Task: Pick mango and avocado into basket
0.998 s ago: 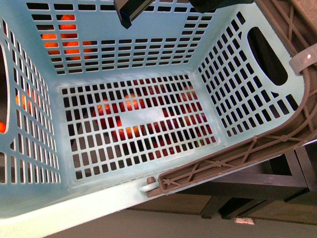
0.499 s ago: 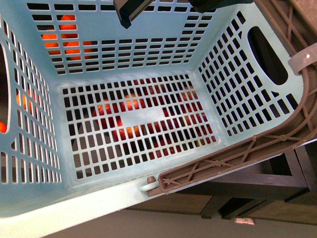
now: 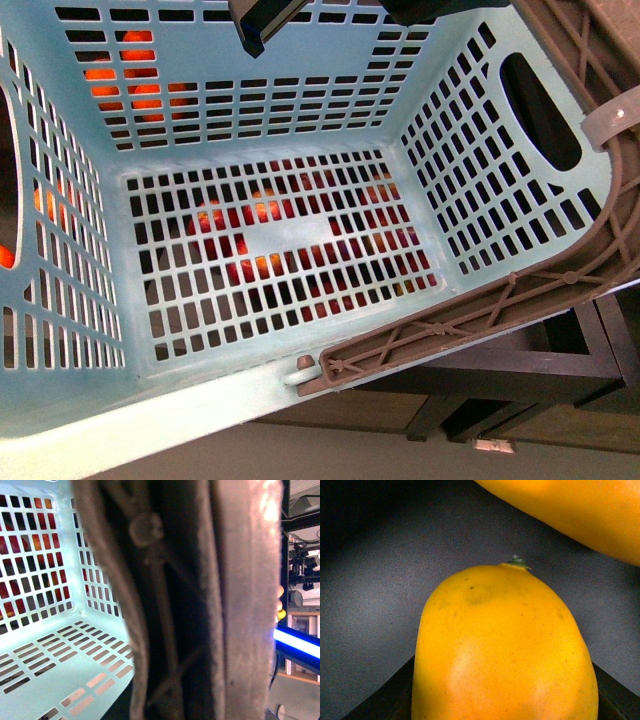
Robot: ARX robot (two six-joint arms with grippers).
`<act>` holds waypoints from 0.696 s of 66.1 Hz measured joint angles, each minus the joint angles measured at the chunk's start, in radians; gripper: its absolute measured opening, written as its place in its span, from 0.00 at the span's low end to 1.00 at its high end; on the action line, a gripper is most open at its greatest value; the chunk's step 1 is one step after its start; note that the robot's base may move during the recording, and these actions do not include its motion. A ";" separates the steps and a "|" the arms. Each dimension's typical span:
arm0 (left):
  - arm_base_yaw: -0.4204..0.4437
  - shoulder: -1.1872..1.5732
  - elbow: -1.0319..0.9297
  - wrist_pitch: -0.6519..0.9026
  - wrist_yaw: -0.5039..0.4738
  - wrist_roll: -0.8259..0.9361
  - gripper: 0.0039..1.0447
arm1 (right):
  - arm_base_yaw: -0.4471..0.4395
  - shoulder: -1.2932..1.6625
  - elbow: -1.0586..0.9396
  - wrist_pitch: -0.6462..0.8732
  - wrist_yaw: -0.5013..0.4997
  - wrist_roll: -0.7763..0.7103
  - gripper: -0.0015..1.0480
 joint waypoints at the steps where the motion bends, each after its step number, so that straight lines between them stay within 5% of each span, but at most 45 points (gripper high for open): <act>1: 0.000 0.000 0.000 0.000 0.000 0.000 0.13 | 0.000 -0.003 -0.005 0.003 -0.003 0.000 0.60; 29: 0.000 0.000 0.000 0.000 0.000 0.000 0.13 | 0.002 -0.213 -0.251 0.155 -0.145 -0.024 0.60; 46: 0.000 0.000 0.000 0.000 0.000 0.000 0.13 | 0.005 -0.732 -0.633 0.250 -0.412 -0.056 0.60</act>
